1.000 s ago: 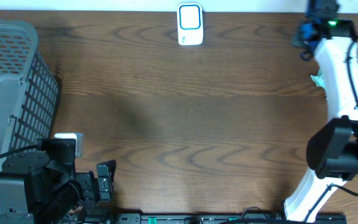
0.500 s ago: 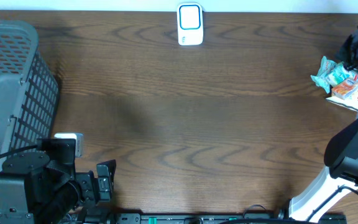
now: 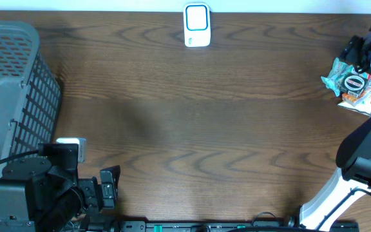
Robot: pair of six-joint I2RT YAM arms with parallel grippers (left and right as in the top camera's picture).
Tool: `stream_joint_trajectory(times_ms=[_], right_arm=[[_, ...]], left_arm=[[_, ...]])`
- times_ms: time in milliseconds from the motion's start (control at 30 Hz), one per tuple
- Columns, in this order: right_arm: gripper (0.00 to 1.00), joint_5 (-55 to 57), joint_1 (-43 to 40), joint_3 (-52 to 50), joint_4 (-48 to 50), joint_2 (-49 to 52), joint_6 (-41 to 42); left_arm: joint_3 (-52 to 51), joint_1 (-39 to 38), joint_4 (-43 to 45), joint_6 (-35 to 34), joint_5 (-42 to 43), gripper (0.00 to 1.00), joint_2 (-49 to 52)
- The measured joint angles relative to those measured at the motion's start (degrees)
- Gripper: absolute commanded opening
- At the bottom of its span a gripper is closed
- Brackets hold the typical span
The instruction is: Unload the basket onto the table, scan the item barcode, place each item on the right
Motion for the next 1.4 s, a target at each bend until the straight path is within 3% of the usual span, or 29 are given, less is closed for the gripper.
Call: stream_joint_trajectory(times_ms=[267, 633, 1033, 1400], right_arm=[[0.98, -7.08, 0.0, -0.33, -5.84, -3.54, 0.57], [0.92, -12.98, 4.85, -1.36, -19.32, -29.11, 6.29], [0.91, -14.29, 23.28, -27.19, -14.1, -49.51, 7.8], [0.99, -14.47, 28.65, -44.72, -15.04, -64.46, 9.09]], left_arm=[[0.0, 0.0, 0.02, 0.0, 0.0, 0.98, 0.0], [0.0, 0.0, 0.07, 0.0, -0.02, 0.98, 0.0], [0.0, 0.0, 0.02, 0.0, 0.0, 0.97, 0.0], [0.0, 0.0, 0.07, 0.0, 0.0, 0.98, 0.0]])
